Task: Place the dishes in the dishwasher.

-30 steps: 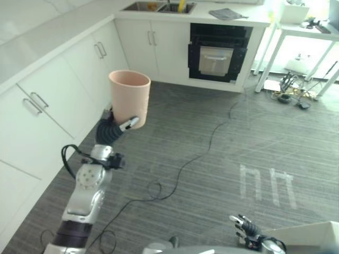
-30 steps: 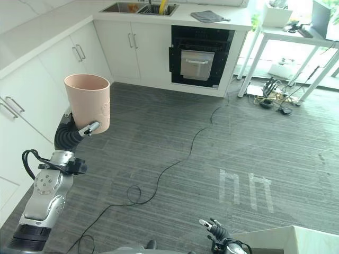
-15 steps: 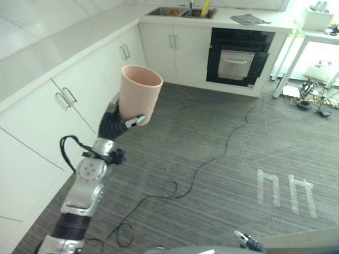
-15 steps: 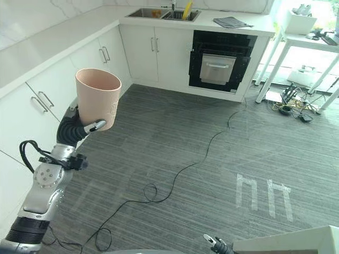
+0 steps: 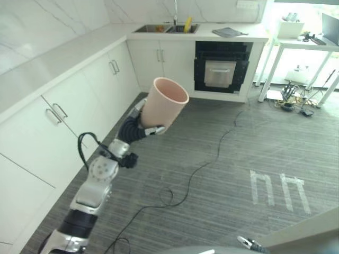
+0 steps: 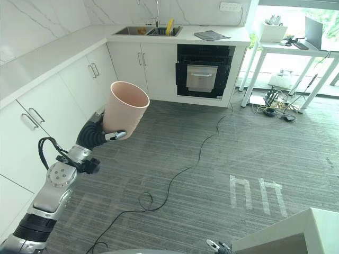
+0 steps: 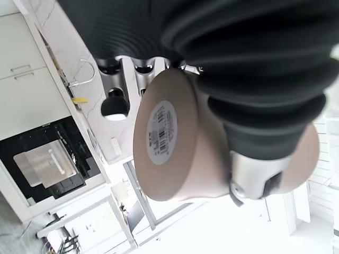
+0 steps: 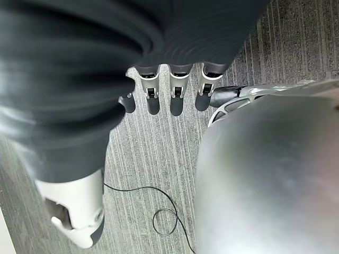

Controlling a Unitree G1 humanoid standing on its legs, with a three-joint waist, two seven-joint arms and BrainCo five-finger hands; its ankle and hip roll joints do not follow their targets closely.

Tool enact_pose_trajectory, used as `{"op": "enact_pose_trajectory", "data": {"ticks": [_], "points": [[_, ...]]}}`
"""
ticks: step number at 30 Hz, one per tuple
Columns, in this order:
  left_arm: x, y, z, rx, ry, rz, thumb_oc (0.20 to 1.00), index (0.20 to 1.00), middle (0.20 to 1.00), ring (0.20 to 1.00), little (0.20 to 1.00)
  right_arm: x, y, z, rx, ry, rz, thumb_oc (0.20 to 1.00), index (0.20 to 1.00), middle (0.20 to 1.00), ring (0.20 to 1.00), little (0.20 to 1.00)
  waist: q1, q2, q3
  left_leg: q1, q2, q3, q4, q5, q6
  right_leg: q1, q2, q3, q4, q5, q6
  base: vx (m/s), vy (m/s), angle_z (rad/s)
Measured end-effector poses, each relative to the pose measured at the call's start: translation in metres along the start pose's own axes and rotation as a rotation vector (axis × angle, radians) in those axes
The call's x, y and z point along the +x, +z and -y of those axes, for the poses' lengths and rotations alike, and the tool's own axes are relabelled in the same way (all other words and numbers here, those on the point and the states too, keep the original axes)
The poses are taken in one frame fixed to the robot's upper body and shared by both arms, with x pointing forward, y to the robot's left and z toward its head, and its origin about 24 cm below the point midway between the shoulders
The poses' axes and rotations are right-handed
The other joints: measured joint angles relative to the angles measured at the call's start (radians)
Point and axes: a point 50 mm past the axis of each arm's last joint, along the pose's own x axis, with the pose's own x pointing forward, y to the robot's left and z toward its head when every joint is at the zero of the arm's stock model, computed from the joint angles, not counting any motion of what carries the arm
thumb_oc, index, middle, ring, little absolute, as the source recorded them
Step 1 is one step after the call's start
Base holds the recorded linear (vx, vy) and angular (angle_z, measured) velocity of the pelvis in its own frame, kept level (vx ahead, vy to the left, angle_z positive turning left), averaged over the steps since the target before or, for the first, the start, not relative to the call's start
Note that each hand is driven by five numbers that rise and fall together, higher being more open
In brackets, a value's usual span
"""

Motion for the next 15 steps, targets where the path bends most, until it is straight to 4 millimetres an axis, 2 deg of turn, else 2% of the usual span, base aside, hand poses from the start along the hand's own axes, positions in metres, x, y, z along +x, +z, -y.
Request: {"op": "enact_pose_trajectory", "data": {"ticks": [5,9,15], "points": [[-0.0001,0.0000,-0.0001,-0.002,-0.002,0.000,0.200,0.200,0.200,0.200,0.200,-0.0002,-0.0003,0.0000,0.008,0.001,0.003,1.000,1.000,1.000,1.000,1.000,-0.001,0.004,-0.004,0.001,0.001,0.023,0.000,0.000,0.000,-0.014,0.002,0.023,0.000,0.007,-0.002,-0.01,-0.021,-0.12],[-0.0001,-0.0001,0.0007,-0.005,-0.018,0.000,0.200,0.200,0.200,0.200,0.200,-0.0001,0.0005,0.0004,0.011,-0.003,0.006,1.000,1.000,1.000,1.000,1.000,-0.015,0.004,-0.006,0.005,0.001,0.038,0.000,0.000,0.000,-0.020,0.003,0.034,0.000,0.012,-0.004,-0.01,-0.005,-0.14],[0.0006,-0.0017,0.0012,-0.008,-0.032,0.004,0.200,0.200,0.200,0.200,0.200,-0.0016,-0.0041,0.0029,0.053,-0.015,0.001,1.000,1.000,1.000,1.000,1.000,-0.049,-0.007,-0.022,0.021,0.006,0.095,0.000,0.000,0.000,-0.044,0.013,0.094,0.000,0.030,-0.010,0.00,-0.007,-0.26]]}}
